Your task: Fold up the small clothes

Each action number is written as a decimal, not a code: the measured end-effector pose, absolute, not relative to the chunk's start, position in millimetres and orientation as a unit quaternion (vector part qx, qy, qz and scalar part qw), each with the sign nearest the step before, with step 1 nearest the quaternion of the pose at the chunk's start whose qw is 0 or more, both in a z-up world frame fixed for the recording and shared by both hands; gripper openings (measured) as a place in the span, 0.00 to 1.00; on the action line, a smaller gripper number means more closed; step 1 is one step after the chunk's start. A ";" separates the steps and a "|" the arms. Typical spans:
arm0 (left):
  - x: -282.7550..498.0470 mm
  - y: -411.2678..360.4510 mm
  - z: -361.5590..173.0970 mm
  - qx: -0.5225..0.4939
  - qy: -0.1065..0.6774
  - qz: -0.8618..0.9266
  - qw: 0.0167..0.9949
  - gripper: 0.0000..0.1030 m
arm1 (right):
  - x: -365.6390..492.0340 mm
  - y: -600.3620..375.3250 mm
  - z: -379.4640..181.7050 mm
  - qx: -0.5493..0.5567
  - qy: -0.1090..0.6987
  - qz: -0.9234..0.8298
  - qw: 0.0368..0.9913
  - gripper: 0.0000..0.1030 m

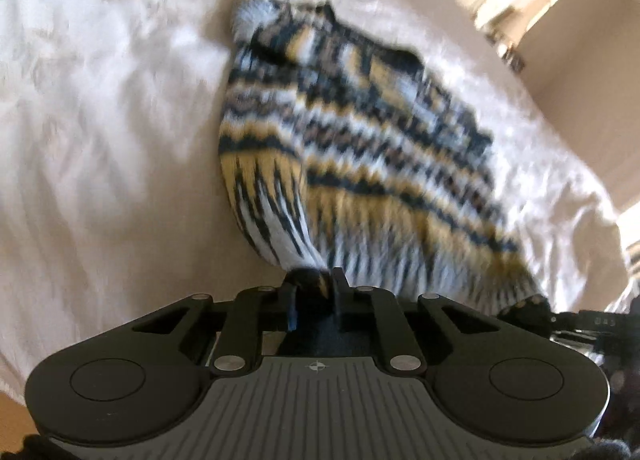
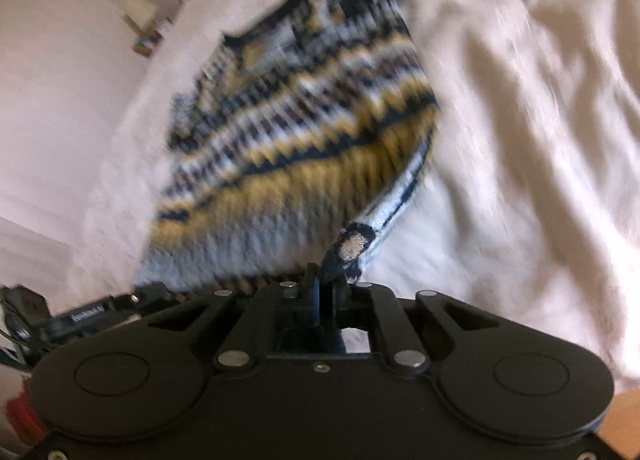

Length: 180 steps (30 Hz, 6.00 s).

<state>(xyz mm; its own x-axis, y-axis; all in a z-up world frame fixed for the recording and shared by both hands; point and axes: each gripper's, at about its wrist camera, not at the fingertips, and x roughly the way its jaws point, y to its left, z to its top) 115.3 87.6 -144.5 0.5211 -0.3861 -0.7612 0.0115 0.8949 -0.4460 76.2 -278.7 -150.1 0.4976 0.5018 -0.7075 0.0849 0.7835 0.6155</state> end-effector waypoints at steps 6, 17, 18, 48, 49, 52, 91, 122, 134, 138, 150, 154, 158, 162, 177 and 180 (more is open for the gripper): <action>144.0 92.5 -105.7 -0.211 0.429 -0.130 0.869 0.15 | 102.3 -291.2 -109.1 0.334 0.426 0.134 0.830 0.13; 243.1 113.6 -59.9 -0.237 0.351 -0.128 0.897 0.15 | 187.3 -292.8 -73.8 0.376 0.351 0.127 0.848 0.13; 252.9 114.3 -57.5 -0.232 0.349 -0.126 0.899 0.15 | 198.7 -293.0 -72.9 0.375 0.349 0.124 0.850 0.13; 335.8 44.2 -170.0 -0.047 0.509 -0.264 0.818 0.11 | 254.2 -293.2 -115.7 0.362 0.408 0.028 0.838 0.14; 332.1 47.0 -168.7 -0.061 0.505 -0.265 0.819 0.08 | 254.3 -293.3 -116.4 0.363 0.409 0.029 0.837 0.14; 313.6 51.8 -154.6 -0.068 0.473 -0.240 0.845 0.08 | 251.9 -296.2 -116.3 0.371 0.408 0.036 0.833 0.14; 470.3 92.1 -157.3 -0.106 0.501 -0.080 0.855 0.29 | 446.3 -322.6 -151.6 0.351 0.443 0.007 0.825 0.57; 344.8 115.1 -146.9 -0.134 0.531 -0.095 0.831 0.59 | 361.3 -302.8 -150.8 0.168 0.486 0.065 0.855 0.63; 328.3 107.2 -161.9 -0.131 0.530 -0.106 0.831 0.58 | 327.6 -304.7 -141.6 0.165 0.484 0.060 0.858 0.63; 325.8 101.3 -155.7 -0.113 0.522 -0.126 0.836 0.57 | 318.9 -304.1 -142.0 0.159 0.490 0.072 0.854 0.63; 297.4 84.1 -127.9 -0.054 0.459 -0.113 0.880 0.55 | 306.6 -279.8 -136.2 0.115 0.485 0.119 0.859 0.41; 292.1 86.0 -131.2 -0.041 0.465 -0.097 0.879 0.55 | 307.9 -278.6 -139.4 0.104 0.488 0.110 0.860 0.41; 287.8 92.7 -131.0 -0.055 0.448 -0.097 0.887 0.55 | 308.8 -281.5 -143.9 0.116 0.497 0.104 0.854 0.41; 296.7 95.1 -138.2 -0.072 0.454 -0.119 0.880 0.55 | 309.5 -285.1 -147.7 0.133 0.503 0.099 0.848 0.42; 313.3 101.9 -133.6 -0.115 0.484 -0.091 0.863 0.05 | 311.1 -278.3 -132.7 0.138 0.498 0.097 0.850 0.10; 310.1 113.0 -119.2 -0.126 0.469 -0.087 0.870 0.04 | 306.1 -279.9 -116.9 0.137 0.483 0.102 0.859 0.10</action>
<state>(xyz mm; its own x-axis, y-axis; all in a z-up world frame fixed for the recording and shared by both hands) 310.1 113.0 -119.2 0.5442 -0.2693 -0.7946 0.0324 0.9531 -0.3009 306.1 -279.9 -116.9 0.5131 0.3078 -0.8013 -0.0424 0.9415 0.3345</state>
